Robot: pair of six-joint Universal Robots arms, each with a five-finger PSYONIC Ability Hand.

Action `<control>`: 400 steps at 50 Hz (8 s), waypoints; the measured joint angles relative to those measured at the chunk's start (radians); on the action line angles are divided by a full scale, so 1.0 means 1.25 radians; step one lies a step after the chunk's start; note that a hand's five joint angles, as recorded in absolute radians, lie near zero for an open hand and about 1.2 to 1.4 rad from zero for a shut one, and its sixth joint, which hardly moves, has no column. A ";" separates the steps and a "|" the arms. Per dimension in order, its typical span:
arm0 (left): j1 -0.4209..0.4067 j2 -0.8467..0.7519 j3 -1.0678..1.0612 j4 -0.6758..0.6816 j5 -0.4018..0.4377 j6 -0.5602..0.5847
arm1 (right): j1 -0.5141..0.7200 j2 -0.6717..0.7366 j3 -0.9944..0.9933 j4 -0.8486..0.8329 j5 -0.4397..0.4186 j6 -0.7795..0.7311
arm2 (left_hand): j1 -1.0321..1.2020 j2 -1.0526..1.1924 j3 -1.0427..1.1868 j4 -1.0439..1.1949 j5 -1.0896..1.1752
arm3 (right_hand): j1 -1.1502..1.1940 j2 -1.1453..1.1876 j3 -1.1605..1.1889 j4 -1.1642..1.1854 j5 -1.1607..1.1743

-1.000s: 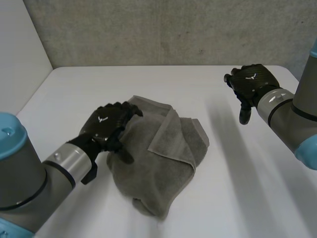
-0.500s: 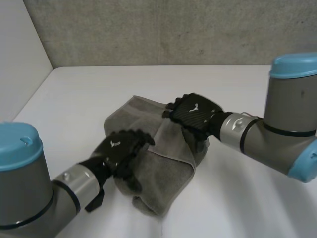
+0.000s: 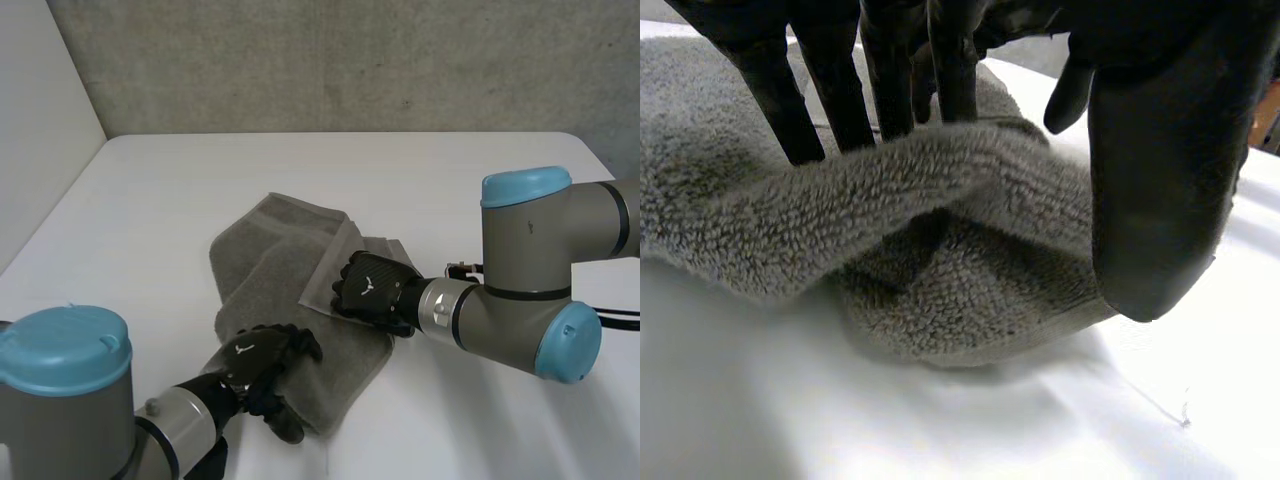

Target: Fold the towel.

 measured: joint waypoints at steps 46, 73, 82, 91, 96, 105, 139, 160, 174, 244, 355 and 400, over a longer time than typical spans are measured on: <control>0.158 -0.103 0.659 -0.081 0.010 0.061 | -0.012 -0.069 -0.410 -0.314 0.155 0.656 | 0.712 0.649 0.317 0.740 0.699 | 0.646 0.638 0.626 0.641 0.642; 0.241 -0.137 0.651 -0.330 0.376 0.262 | -0.021 -0.288 0.072 -0.417 0.151 0.768 | 0.360 0.366 0.356 0.368 0.351 | 0.124 0.115 0.124 0.126 0.102; 0.206 -0.108 0.425 -0.263 0.383 0.306 | -0.015 -0.202 0.042 -0.317 0.151 0.661 | 0.287 0.290 0.287 0.294 0.273 | -0.086 -0.091 -0.095 -0.101 -0.137; 0.212 -0.073 0.397 -0.242 0.374 0.302 | -0.012 -0.175 0.044 -0.303 0.151 0.639 | -0.020 -0.038 -0.035 -0.031 -0.069 | -0.093 -0.091 -0.098 -0.105 -0.142; 0.250 -0.056 0.404 -0.217 0.361 0.299 | -0.008 -0.173 0.053 -0.286 0.153 0.647 | -0.109 -0.125 -0.125 -0.114 -0.147 | -0.093 -0.091 -0.098 -0.105 -0.142; 0.288 -0.074 0.426 -0.166 0.317 0.305 | 0.002 -0.181 0.077 -0.247 0.154 0.666 | -0.109 -0.125 -0.125 -0.115 -0.149 | -0.117 -0.114 -0.120 -0.133 -0.166; 0.167 -0.334 0.525 -0.141 0.107 0.479 | -0.020 -0.208 0.175 -0.265 0.148 0.665 | 0.702 0.716 0.716 0.746 0.701 | -0.120 -0.114 -0.121 -0.133 -0.170; -0.093 -0.334 0.698 -0.134 -0.004 0.162 | -0.178 -0.256 0.112 -0.259 0.181 0.666 | 0.704 0.716 0.724 0.755 0.704 | -0.120 -0.114 -0.121 -0.133 -0.171; -0.157 -0.363 0.855 -0.016 -0.181 0.085 | -0.229 -0.279 0.097 -0.249 0.181 0.668 | 0.708 0.716 0.725 0.755 0.704 | -0.125 -0.114 -0.129 -0.139 -0.176; 0.108 -0.285 0.355 -0.004 0.176 0.603 | -0.164 -0.319 0.128 -0.132 0.178 0.654 | 0.007 0.005 0.005 0.005 0.004 | -0.146 -0.114 -0.139 -0.148 -0.189; 0.118 -0.046 0.335 0.096 0.056 0.115 | -0.078 -0.046 0.245 -0.479 0.266 0.918 | 0.716 0.723 0.732 0.755 0.724 | -0.072 -0.072 -0.081 -0.075 -0.067; 0.177 0.173 0.400 0.107 0.055 -0.106 | -0.140 -0.079 -0.627 0.159 0.058 0.807 | 0.723 0.723 0.732 0.759 0.728 | 0.631 0.609 0.630 0.641 0.635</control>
